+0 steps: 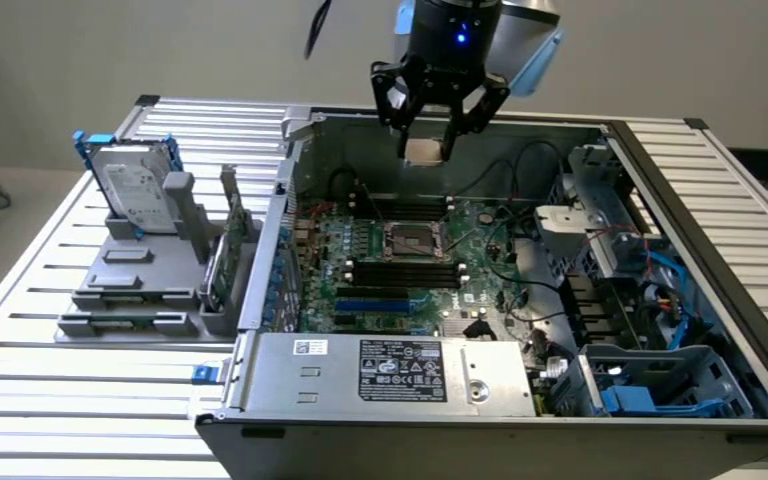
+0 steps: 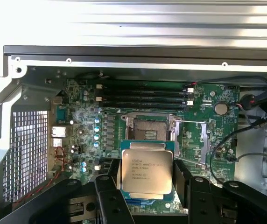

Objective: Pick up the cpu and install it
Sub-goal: 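Place the cpu into insertion slot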

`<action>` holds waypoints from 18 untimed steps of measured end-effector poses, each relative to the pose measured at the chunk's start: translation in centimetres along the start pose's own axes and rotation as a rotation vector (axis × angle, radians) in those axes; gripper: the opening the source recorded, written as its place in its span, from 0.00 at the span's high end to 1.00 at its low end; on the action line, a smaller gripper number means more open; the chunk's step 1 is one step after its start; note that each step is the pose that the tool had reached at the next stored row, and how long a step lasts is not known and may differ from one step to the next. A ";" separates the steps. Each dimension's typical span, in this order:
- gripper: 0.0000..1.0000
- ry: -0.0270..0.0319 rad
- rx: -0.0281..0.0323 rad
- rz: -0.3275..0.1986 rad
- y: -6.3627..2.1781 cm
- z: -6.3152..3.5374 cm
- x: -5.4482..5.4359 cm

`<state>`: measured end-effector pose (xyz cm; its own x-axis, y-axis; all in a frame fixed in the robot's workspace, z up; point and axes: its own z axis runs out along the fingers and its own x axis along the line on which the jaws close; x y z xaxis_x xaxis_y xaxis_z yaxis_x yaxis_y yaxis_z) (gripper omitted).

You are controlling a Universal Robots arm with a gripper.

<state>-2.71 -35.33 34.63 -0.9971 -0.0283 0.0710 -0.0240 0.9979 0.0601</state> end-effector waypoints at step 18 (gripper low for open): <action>0.45 -0.0170 -0.0179 0.289 -0.12 2.07 -0.1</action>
<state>-2.71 -35.33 32.55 -0.9635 0.2582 0.0711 0.2624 0.9632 0.0574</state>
